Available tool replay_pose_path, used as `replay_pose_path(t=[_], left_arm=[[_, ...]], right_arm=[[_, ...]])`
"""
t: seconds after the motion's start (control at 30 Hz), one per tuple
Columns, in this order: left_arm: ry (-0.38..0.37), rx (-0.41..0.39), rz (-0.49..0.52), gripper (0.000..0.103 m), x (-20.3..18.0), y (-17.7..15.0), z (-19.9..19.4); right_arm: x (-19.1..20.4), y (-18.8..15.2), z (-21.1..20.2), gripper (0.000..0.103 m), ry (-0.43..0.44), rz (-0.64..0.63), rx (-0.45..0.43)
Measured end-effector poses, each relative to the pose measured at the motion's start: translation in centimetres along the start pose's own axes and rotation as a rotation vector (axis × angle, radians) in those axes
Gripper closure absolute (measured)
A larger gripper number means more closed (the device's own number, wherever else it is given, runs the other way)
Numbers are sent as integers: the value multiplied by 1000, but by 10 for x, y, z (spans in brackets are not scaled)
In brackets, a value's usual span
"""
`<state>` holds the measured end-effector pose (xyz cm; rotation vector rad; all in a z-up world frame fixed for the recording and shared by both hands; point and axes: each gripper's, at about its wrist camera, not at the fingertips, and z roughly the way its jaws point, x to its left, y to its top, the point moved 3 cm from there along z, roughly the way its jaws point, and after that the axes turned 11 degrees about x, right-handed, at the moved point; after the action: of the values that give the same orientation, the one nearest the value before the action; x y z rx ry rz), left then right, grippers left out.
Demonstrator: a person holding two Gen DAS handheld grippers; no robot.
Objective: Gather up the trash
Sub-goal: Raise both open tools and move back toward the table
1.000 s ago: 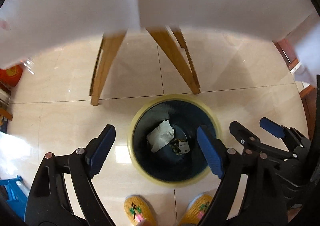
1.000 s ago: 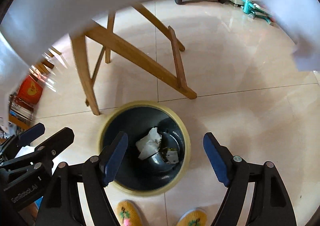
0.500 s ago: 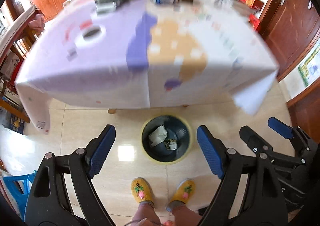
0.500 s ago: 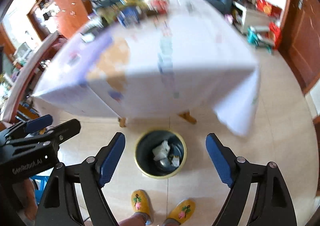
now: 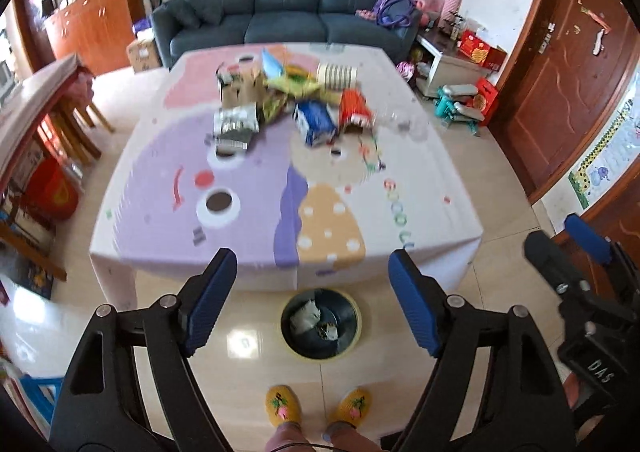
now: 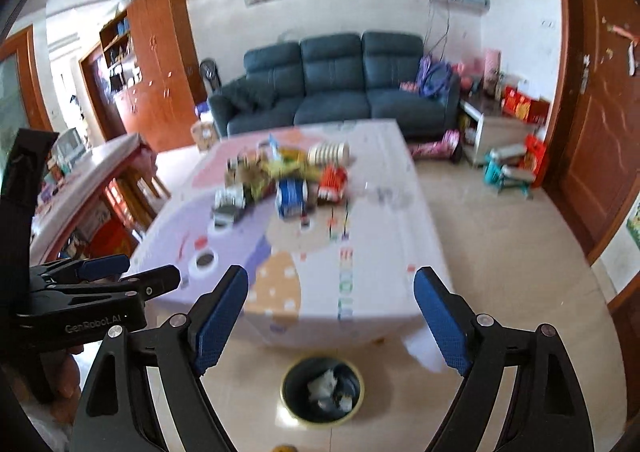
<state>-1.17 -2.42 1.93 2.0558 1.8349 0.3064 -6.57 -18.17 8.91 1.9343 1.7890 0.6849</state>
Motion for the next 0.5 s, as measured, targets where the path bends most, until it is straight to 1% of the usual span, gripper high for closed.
replay_pose_path(t=[0.13, 0.27, 0.37, 0.5], left_arm=[[0, -50, 39, 27, 6, 26, -29], [-19, -96, 62, 27, 18, 49, -51], [-32, -117, 75, 27, 28, 63, -60], [-56, -119, 70, 27, 46, 81, -61]], right_arm=[[3, 27, -28, 16, -31, 14, -66], [7, 51, -40, 16, -47, 43, -104], [12, 67, -45, 16, -45, 64, -102], [17, 84, -39, 16, -10, 114, -74]])
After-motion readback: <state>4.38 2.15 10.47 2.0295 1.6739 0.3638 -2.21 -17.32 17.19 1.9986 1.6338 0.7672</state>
